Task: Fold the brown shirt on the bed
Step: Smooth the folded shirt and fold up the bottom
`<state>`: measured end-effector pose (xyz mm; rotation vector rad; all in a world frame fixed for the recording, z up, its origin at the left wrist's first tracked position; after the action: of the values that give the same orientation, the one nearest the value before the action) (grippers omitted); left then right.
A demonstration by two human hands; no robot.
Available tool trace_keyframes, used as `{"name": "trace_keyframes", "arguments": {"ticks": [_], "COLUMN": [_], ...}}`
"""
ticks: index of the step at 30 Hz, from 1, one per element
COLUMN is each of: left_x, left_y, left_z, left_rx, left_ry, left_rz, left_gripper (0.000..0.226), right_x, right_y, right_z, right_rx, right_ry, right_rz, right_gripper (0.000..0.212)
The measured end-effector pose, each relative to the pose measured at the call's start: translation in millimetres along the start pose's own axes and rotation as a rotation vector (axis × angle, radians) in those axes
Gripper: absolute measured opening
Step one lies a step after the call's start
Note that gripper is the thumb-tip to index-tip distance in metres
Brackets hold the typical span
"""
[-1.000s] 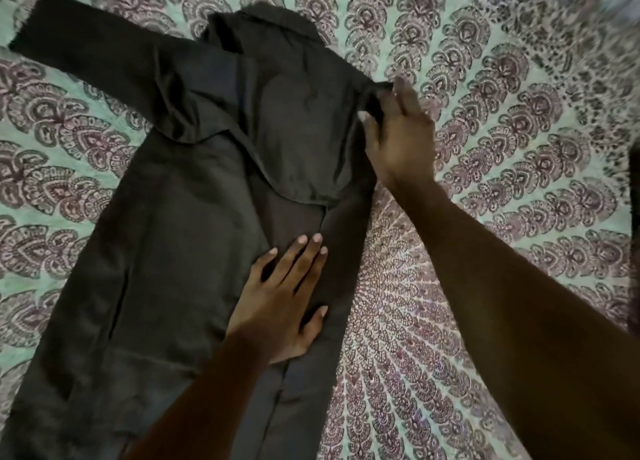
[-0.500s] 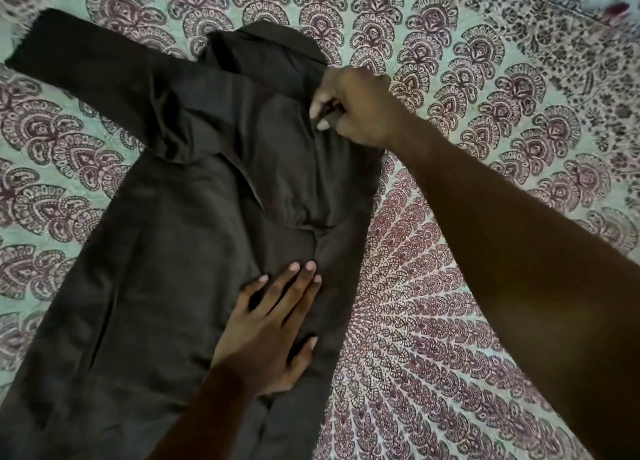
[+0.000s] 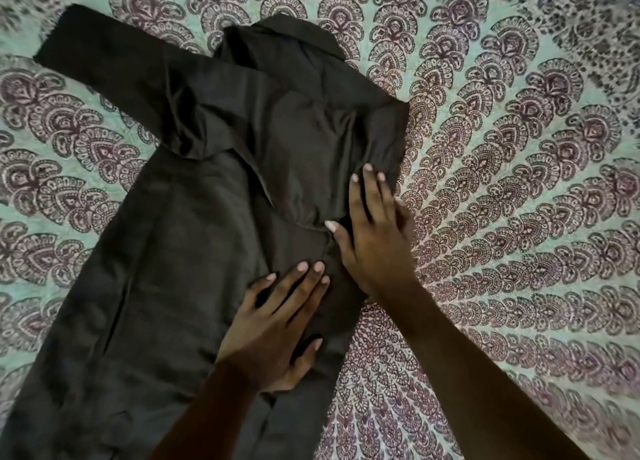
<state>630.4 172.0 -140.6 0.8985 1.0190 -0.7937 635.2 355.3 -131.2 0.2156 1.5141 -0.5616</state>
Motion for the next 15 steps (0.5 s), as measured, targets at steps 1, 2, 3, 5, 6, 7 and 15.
{"name": "trace_keyframes", "arguments": {"ticks": [1, 2, 3, 5, 6, 7, 15], "left_x": [-0.1, -0.2, -0.6, -0.9, -1.1, -1.4, -2.9], "left_y": [-0.4, -0.6, -0.6, -1.4, -1.6, -1.7, -1.4], "left_z": [-0.2, -0.5, -0.6, 0.3, 0.9, 1.3, 0.5], "left_rx": [-0.001, -0.003, -0.004, -0.006, -0.007, -0.007, -0.011], "left_ry": [0.0, 0.0, 0.003, 0.006, 0.009, 0.015, 0.056], "left_rz": [-0.003, -0.005, -0.007, -0.006, -0.003, -0.003, -0.025], "left_gripper": [0.088, 0.089, 0.089, 0.089, 0.089, 0.089, 0.09], "right_x": [1.6, 1.0, -0.3, -3.9, -5.8, -8.2, -41.9], "right_y": [4.0, 11.3, 22.4, 51.5, 66.8, 80.2, 39.8], "right_z": [-8.5, -20.7, -37.2, -75.1, -92.4, -107.1, -53.1], "right_rx": [0.008, 0.022, 0.042, 0.101, 0.136, 0.171, 0.085], "right_ry": [-0.004, -0.001, -0.007, -0.048, -0.065, -0.079, 0.135], "right_rz": [0.023, 0.046, 0.057, 0.038, 0.027, 0.018, -0.024], "right_gripper": [0.079, 0.083, 0.086, 0.09, 0.09, 0.09, 0.076]}}
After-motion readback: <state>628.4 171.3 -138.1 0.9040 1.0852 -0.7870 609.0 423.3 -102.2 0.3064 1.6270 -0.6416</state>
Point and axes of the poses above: each hand's wrist, its own z-axis away from the middle knuckle, its own x-axis out of the palm, y = z × x, the point moved 10 cm from there along -z, towards the middle knuckle, and after that the axes turned 9 degrees about -x, right-handed, at the moved point
